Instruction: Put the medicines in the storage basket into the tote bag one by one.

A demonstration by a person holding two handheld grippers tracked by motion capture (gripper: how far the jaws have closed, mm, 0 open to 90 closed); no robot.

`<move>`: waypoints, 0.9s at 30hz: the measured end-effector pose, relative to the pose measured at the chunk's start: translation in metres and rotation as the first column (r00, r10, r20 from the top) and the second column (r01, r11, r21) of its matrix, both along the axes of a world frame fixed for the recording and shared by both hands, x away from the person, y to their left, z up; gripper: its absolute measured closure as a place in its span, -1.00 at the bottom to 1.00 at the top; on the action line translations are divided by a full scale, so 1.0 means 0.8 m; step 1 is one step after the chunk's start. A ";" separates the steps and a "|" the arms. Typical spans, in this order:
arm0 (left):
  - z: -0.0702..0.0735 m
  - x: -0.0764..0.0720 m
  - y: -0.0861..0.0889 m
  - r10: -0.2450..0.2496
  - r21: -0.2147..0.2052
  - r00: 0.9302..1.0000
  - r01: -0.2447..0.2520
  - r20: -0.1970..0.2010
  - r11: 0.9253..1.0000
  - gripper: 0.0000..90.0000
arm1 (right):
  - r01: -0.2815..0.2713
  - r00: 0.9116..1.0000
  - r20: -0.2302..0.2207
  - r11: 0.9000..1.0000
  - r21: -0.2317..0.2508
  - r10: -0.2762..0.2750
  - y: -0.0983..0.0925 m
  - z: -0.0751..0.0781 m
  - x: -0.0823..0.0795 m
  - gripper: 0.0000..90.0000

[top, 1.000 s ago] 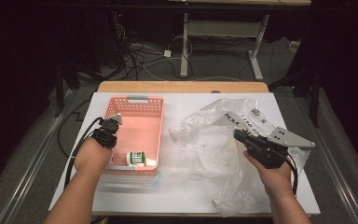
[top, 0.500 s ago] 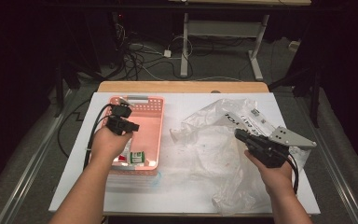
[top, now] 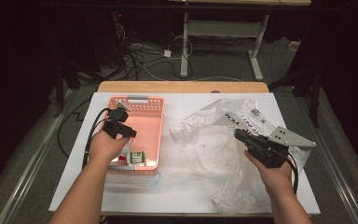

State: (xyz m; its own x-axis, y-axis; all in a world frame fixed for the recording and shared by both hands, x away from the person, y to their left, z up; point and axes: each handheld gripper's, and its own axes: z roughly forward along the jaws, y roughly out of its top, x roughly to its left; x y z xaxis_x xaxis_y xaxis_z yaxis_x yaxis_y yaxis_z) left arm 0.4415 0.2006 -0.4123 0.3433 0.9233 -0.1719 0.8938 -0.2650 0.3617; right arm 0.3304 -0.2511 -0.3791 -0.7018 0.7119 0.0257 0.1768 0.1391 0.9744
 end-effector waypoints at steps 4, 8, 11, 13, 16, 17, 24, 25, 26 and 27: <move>-0.005 0.002 -0.001 0.015 0.019 1.000 -0.016 0.002 1.000 -0.01 | 0.002 1.000 -0.001 1.000 0.001 -0.002 -0.001 0.000 0.000 1.00; -0.012 0.006 0.000 -0.003 0.020 0.999 0.003 -0.038 1.000 -0.25 | 0.001 1.000 0.002 1.000 0.000 -0.001 -0.001 0.000 0.000 1.00; -0.021 0.010 -0.001 -0.017 0.024 0.998 0.018 -0.067 1.000 -0.65 | 0.001 1.000 0.001 1.000 0.000 -0.001 -0.002 0.000 0.000 1.00; -0.026 0.010 -0.002 -0.025 0.036 0.997 0.028 -0.074 0.999 -0.76 | 0.000 1.000 0.001 1.000 0.002 0.000 -0.002 0.000 0.000 1.00; -0.032 0.012 -0.002 -0.015 0.038 0.996 0.019 -0.093 0.999 -0.82 | 0.000 1.000 0.001 1.000 0.002 0.000 -0.002 0.000 0.000 1.00; -0.033 0.013 -0.002 -0.015 0.039 0.995 0.019 -0.100 0.999 -0.83 | -0.001 1.000 0.001 1.000 0.001 0.001 -0.002 0.000 0.001 1.00; -0.041 0.015 -0.006 0.003 0.097 0.993 0.008 -0.117 0.995 -0.75 | 0.000 1.000 -0.004 1.000 0.001 0.000 -0.001 -0.002 0.001 1.00; -0.041 0.015 -0.005 0.010 0.107 0.993 0.002 -0.116 0.994 -0.69 | 0.000 1.000 -0.004 1.000 0.001 0.000 -0.001 -0.002 0.001 1.00; -0.042 0.015 -0.006 0.016 0.121 0.992 -0.001 -0.123 0.993 -0.64 | 0.001 1.000 -0.007 1.000 0.002 -0.001 -0.001 -0.002 0.001 1.00; -0.043 0.016 -0.006 0.019 0.132 0.991 -0.001 -0.133 0.991 -0.60 | -0.001 1.000 -0.004 1.000 -0.002 0.001 -0.001 -0.002 0.002 1.00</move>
